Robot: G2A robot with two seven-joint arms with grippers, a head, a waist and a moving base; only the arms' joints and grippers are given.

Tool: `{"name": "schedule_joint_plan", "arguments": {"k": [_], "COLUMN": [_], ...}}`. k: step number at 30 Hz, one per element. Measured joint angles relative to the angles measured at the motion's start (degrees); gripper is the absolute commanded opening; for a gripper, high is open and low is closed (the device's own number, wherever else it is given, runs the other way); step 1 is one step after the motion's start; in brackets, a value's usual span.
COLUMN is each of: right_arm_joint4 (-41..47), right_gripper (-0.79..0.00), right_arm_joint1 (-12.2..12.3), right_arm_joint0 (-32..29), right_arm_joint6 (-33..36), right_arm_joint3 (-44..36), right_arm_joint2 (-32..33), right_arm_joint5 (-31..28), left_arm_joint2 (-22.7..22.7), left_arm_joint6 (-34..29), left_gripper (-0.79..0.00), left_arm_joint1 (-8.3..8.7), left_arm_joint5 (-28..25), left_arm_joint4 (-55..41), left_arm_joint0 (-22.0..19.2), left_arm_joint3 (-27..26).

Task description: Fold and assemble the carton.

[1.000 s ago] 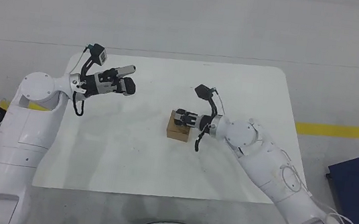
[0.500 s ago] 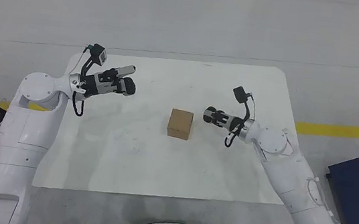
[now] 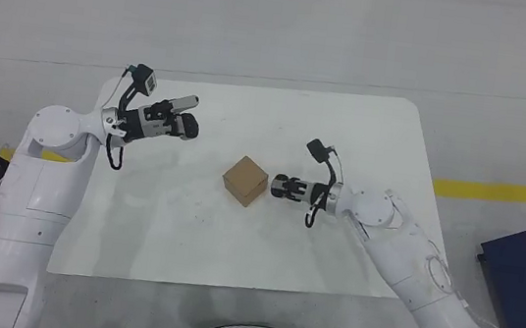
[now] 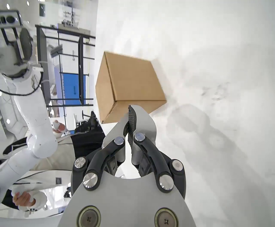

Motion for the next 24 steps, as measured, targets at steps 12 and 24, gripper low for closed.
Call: {"name": "schedule_joint_plan", "arguments": {"k": [12, 24], "right_arm_joint4": [-1.3, 1.0], "right_gripper": [-0.785, -0.785], "right_arm_joint1": [-2.9, -0.8], "right_arm_joint0": [5.9, 2.4], "right_arm_joint6": [-4.0, -1.6], "right_arm_joint3": [5.9, 2.6], "right_arm_joint2": [-6.8, 0.2], "right_arm_joint5": [-3.4, -9.3], "left_arm_joint2": [-1.3, -0.8], "left_arm_joint6": [0.4, 2.2], "left_gripper": [0.000, 0.000], "left_arm_joint1": [0.82, 1.14], "left_arm_joint5": [0.7, 0.9], "left_arm_joint4": [-0.3, -0.4], "left_arm_joint0": [4.0, 4.8], "left_arm_joint3": [-3.0, -4.3]}}
